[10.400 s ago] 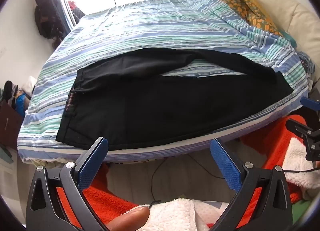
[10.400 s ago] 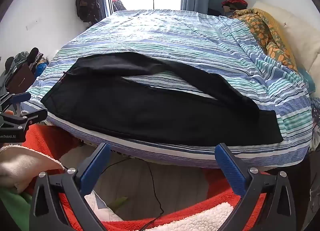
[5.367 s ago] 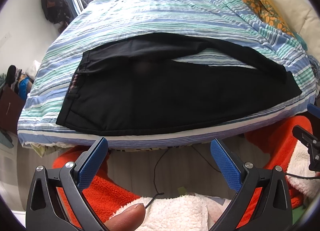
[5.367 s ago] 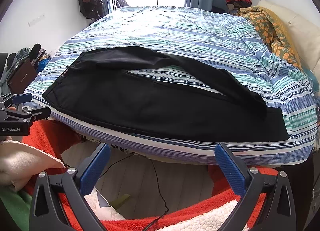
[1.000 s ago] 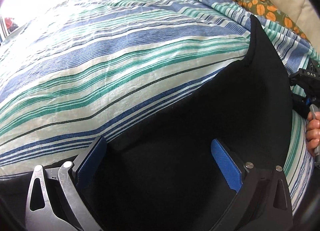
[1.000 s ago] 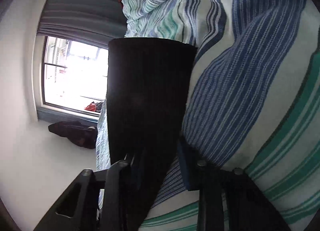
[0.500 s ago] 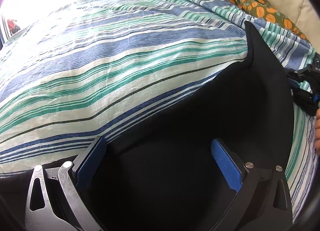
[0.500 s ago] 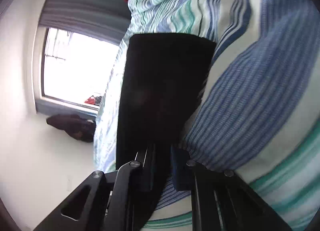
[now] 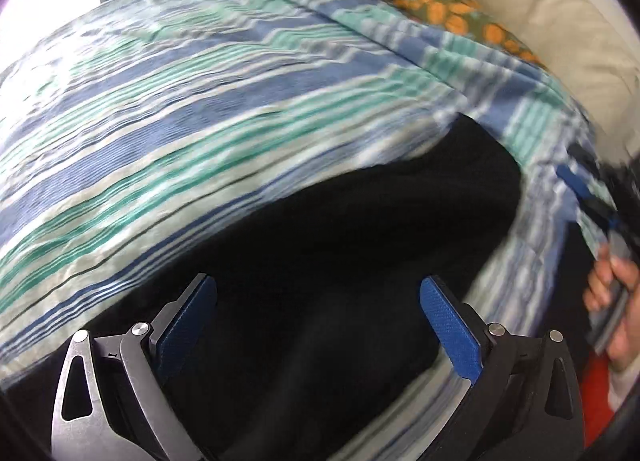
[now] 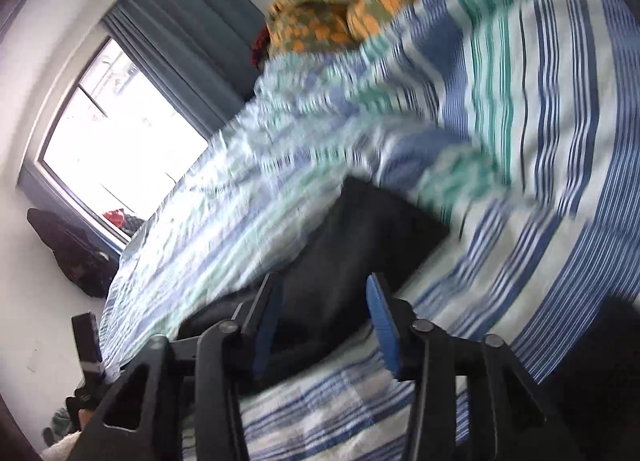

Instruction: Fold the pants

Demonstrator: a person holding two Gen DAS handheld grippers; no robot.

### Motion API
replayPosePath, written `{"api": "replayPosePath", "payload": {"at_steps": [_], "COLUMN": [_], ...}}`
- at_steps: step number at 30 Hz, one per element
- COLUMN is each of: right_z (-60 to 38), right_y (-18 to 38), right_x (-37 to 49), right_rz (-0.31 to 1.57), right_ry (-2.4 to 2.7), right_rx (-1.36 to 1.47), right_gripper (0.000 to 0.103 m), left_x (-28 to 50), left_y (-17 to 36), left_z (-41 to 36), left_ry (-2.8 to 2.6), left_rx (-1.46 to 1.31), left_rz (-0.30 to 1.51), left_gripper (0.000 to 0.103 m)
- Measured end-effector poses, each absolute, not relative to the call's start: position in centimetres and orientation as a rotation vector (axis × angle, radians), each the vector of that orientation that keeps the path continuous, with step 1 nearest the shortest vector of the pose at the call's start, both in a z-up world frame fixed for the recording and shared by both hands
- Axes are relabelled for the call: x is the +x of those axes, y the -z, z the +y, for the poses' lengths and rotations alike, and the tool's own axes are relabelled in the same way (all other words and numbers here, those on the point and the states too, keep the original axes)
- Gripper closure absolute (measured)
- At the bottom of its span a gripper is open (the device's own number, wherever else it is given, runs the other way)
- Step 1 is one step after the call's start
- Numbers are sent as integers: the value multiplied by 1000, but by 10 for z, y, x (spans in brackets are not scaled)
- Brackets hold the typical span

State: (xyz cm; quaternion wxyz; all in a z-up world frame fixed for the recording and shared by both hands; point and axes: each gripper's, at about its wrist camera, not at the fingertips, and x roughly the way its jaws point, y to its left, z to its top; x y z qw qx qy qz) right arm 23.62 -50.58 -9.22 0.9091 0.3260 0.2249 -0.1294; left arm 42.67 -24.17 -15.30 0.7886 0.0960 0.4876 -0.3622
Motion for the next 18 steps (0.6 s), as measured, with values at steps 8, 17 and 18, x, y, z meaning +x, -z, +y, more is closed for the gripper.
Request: {"api": "replayPosePath", "payload": {"at_steps": [8,17,18], "right_z": [-592,-548,-543], "right_y": [129,149,138], "right_x": [345,454,445], "right_rz": [738,1305,1277], "right_ry": [-89,-160,-153], "right_rx": [747,126,71], "right_gripper": [27,91,92], "left_x": [426,375,370], "left_y": [210,179,172], "left_z": [-285,-255,-247], "left_ry": [744,780,775], "left_rx": [267,221,196], "left_rz": [1166,1112,1102], "left_gripper": [1,2,2]}}
